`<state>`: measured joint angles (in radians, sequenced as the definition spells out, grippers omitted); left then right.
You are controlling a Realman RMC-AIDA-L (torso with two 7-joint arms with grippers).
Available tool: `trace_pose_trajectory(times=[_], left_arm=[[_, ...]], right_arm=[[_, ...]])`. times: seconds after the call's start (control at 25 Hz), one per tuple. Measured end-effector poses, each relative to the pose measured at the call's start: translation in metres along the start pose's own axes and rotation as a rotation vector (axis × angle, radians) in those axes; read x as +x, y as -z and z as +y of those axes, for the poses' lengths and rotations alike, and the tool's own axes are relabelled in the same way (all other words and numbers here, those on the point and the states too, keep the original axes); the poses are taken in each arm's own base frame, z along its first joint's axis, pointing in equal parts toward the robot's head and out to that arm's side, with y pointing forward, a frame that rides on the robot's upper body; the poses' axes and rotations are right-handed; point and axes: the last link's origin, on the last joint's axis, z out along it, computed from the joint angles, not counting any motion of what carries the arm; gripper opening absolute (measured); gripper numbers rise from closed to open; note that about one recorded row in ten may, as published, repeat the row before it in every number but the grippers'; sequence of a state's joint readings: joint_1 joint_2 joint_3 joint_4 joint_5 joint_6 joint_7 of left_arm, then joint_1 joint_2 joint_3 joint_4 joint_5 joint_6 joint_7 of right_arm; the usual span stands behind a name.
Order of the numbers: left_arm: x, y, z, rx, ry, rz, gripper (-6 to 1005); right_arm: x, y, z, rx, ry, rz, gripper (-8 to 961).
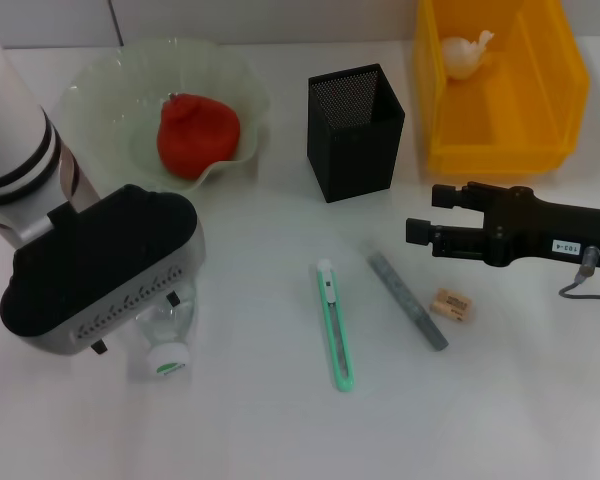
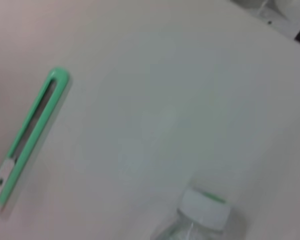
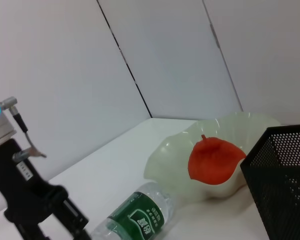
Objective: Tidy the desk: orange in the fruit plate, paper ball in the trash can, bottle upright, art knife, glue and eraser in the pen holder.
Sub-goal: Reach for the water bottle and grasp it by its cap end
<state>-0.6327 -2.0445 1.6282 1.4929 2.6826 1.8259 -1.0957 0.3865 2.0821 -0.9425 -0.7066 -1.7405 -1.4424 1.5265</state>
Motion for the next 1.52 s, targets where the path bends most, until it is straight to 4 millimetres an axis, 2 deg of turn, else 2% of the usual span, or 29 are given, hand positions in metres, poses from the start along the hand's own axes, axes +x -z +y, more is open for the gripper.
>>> trace_pose_trajectory(times=[0.16,0.4,0.76,1.16,1.52], left_arm=[[0.014,0.001,-0.004,-0.044,-0.061,0.028,859],[0.021,0.000,-0.013,-0.038,-0.097,0.035,859],[0.033,-0.011,-0.019,-0.065,-0.161,0.035,860],[0.037,-0.030,-0.019,-0.052,-0.224,0.019,860],[0.038,-0.037,-0.015,-0.063,-0.252,0.000,860]], right_arm=[[-0.002,-0.001,0.000,-0.002,0.000,-0.003,827],[0.000,0.003,0.002,-0.012,-0.010,-0.004,827],[0.014,0.015,0.005,0.001,-0.044,0.002,828],[0.021,0.017,0.010,-0.016,-0.062,0.007,828],[0.025,0.019,0.014,-0.031,-0.076,0.006,827]])
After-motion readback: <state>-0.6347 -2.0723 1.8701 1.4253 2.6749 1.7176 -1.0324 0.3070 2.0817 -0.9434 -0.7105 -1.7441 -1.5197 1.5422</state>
